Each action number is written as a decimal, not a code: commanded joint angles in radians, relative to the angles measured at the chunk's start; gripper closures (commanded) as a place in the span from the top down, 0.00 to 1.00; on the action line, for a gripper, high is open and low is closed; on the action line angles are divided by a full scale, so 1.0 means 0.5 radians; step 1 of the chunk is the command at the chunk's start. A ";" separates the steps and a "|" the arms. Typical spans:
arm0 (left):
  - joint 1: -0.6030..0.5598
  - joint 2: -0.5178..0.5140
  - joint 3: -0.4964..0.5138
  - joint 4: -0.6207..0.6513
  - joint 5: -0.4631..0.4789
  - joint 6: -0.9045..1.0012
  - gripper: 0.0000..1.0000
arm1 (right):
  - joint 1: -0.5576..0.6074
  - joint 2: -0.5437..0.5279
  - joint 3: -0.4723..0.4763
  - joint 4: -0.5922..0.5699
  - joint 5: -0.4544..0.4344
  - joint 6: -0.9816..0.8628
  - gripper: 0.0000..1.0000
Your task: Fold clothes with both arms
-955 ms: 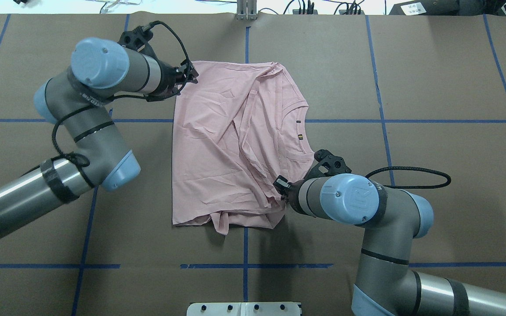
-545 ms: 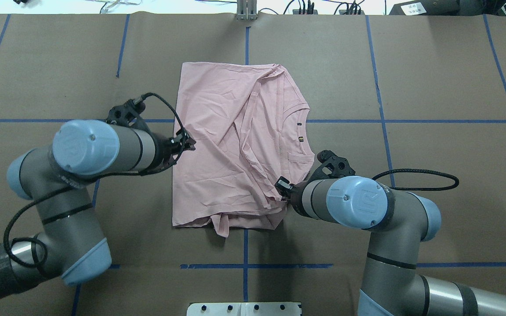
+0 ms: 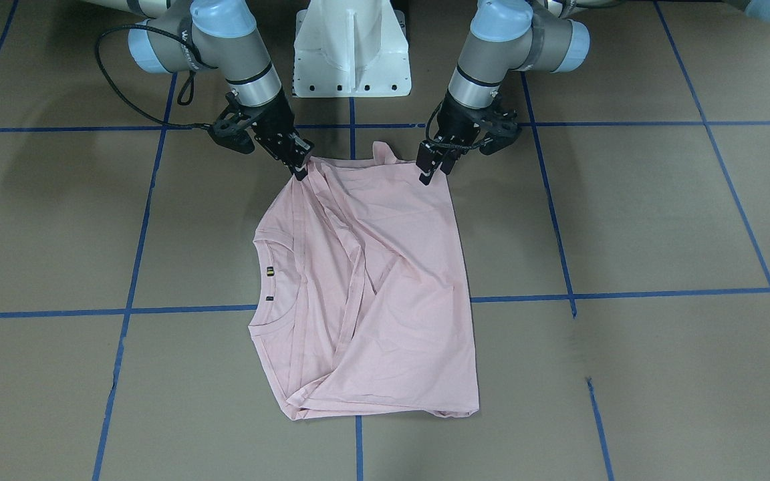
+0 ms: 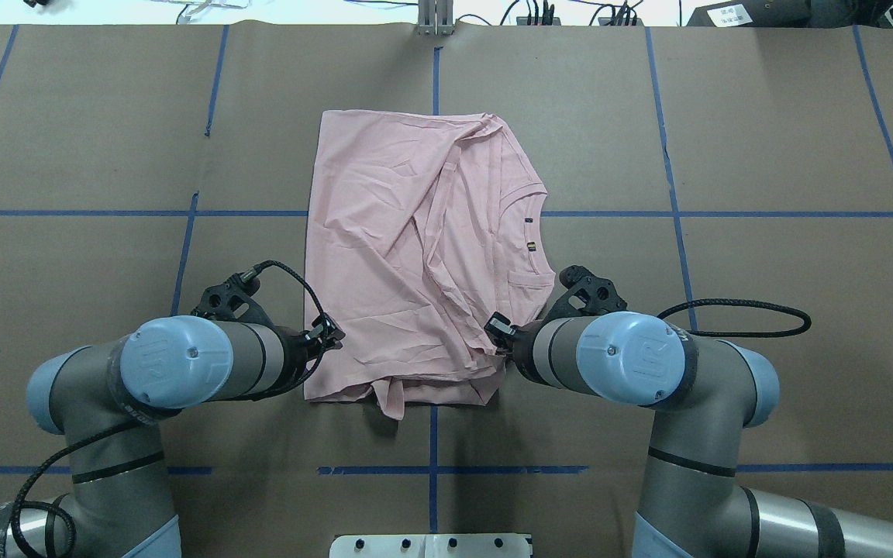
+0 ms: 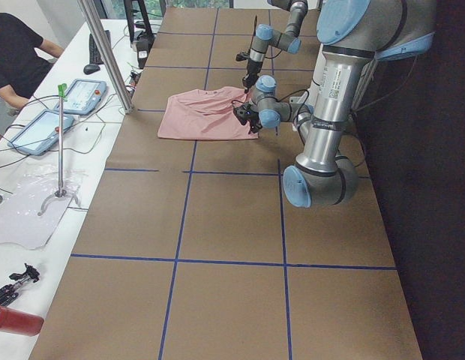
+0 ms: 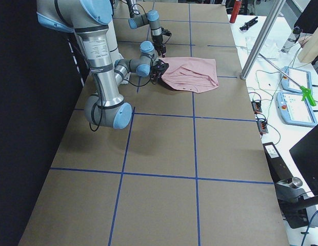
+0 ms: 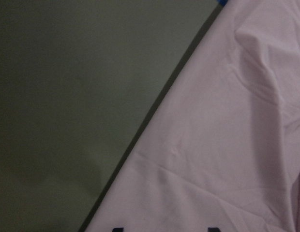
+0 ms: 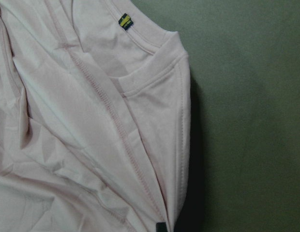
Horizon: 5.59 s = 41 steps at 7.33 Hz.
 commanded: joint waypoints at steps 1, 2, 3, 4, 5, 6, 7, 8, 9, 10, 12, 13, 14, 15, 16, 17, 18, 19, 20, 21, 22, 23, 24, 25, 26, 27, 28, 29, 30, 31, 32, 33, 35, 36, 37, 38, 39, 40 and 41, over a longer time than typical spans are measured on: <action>0.017 0.007 0.015 0.004 0.008 -0.010 0.68 | 0.000 0.001 0.001 0.000 0.000 -0.001 0.00; 0.029 0.004 0.015 0.041 0.008 -0.013 0.69 | 0.000 0.001 -0.002 0.000 0.003 -0.001 0.00; 0.072 0.004 0.015 0.102 0.008 -0.029 0.69 | 0.000 0.001 -0.002 0.000 0.003 -0.001 0.00; 0.078 0.004 0.015 0.108 0.008 -0.035 0.68 | 0.000 0.001 -0.002 0.000 0.003 -0.001 0.00; 0.100 0.007 0.015 0.108 0.008 -0.035 0.65 | 0.000 0.001 -0.002 0.000 0.003 -0.001 0.00; 0.100 0.007 0.015 0.112 0.005 -0.035 0.65 | 0.000 0.004 -0.002 0.000 0.003 -0.001 0.00; 0.103 0.013 0.012 0.112 0.005 -0.035 0.65 | 0.000 0.004 -0.002 0.000 0.003 -0.001 0.00; 0.109 0.044 0.006 0.112 0.005 -0.035 0.65 | 0.000 0.007 0.001 0.000 0.003 -0.001 0.00; 0.109 0.044 0.006 0.112 0.005 -0.038 0.60 | 0.000 0.007 0.001 0.000 0.006 -0.001 0.00; 0.109 0.044 0.003 0.112 0.005 -0.044 0.42 | 0.000 0.007 0.001 0.000 0.006 -0.001 0.00; 0.112 0.041 -0.019 0.109 -0.005 -0.093 0.00 | 0.000 0.004 0.013 0.000 0.006 -0.001 0.00; 0.115 0.038 -0.019 0.108 -0.008 -0.093 0.00 | 0.000 0.004 0.013 0.000 0.006 -0.001 0.00; 0.115 0.035 -0.052 0.112 -0.008 -0.093 0.00 | 0.000 -0.002 0.013 0.000 0.006 -0.001 0.00; 0.115 0.044 -0.198 0.157 -0.008 -0.099 0.00 | 0.000 -0.020 0.068 0.000 0.003 0.005 0.00; 0.158 0.044 -0.482 0.404 -0.017 -0.172 0.00 | -0.079 -0.218 0.326 0.000 0.000 0.151 0.00; 0.182 0.011 -0.801 0.679 -0.090 -0.194 0.00 | -0.077 -0.372 0.681 -0.003 -0.021 0.265 0.00; 0.134 -0.111 -0.768 0.776 -0.091 -0.146 0.00 | 0.045 -0.340 0.688 -0.018 -0.006 0.254 0.00; -0.091 -0.237 -0.549 0.750 -0.100 0.076 0.00 | 0.268 -0.024 0.345 -0.125 0.009 0.169 0.00; -0.270 -0.317 -0.340 0.671 -0.109 0.231 0.00 | 0.419 0.259 0.019 -0.211 0.058 0.058 0.00; -0.411 -0.336 -0.201 0.503 -0.109 0.317 0.00 | 0.545 0.368 -0.169 -0.212 0.134 -0.004 0.00; -0.513 -0.388 0.065 0.279 -0.109 0.382 0.00 | 0.652 0.479 -0.335 -0.212 0.208 -0.062 0.00; -0.593 -0.498 0.322 0.144 -0.106 0.471 0.00 | 0.671 0.583 -0.501 -0.206 0.224 -0.068 0.00; -0.618 -0.572 0.483 0.130 -0.097 0.593 0.00 | 0.699 0.675 -0.660 -0.196 0.230 -0.072 0.00; -0.645 -0.600 0.548 0.118 -0.097 0.640 0.00 | 0.708 0.722 -0.738 -0.193 0.233 -0.084 0.00; -0.646 -0.609 0.607 0.060 -0.091 0.646 0.00 | 0.718 0.783 -0.836 -0.193 0.233 -0.132 0.00; -0.652 -0.692 0.817 -0.044 0.019 0.698 0.00 | 0.733 0.820 -0.946 -0.166 0.230 -0.200 0.00; -0.749 -0.847 1.241 -0.242 0.075 0.881 0.21 | 0.751 0.857 -1.251 0.138 0.221 -0.258 0.43; -0.902 -0.825 1.470 -0.557 0.075 1.141 0.46 | 0.815 0.924 -1.652 0.460 0.218 -0.444 0.63; -0.934 -0.697 1.457 -0.764 0.072 1.322 0.55 | 0.892 0.925 -1.723 0.524 0.212 -0.707 1.00; -0.934 -0.683 1.342 -0.760 0.060 1.324 0.56 | 0.965 0.925 -1.678 0.522 0.242 -0.801 1.00; -0.943 -0.671 1.298 -0.763 0.026 1.330 0.56 | 1.021 0.888 -1.674 0.525 0.315 -0.896 1.00; -0.974 -0.589 1.219 -0.778 -0.111 1.355 0.56 | 1.091 0.842 -1.641 0.531 0.428 -1.018 1.00; -1.270 -0.252 0.937 -0.778 -0.655 1.876 0.56 | 1.382 0.585 -1.521 0.512 0.826 -1.559 1.00; -1.457 -0.099 0.869 -0.775 -0.871 2.211 0.56 | 1.554 0.456 -1.518 0.485 1.008 -1.939 1.00; -1.674 0.055 0.838 -0.766 -1.049 2.551 0.56 | 1.737 0.328 -1.491 0.418 1.161 -2.341 1.00; -1.862 0.159 0.813 -0.751 -1.121 2.904 0.56 | 1.934 0.211 -1.466 0.314 1.318 -2.712 1.00; -2.043 0.252 0.798 -0.681 -1.170 3.232 0.56 | 2.163 0.155 -1.414 0.115 1.435 -3.014 1.00; -2.221 0.298 0.779 -0.516 -1.234 3.567 0.56 | 2.302 0.091 -1.295 -0.120 1.506 -3.336 1.00; -2.375 0.381 0.664 -0.299 -1.290 3.834 0.59 | 2.386 0.005 -1.103 -0.454 1.506 -3.655 1.00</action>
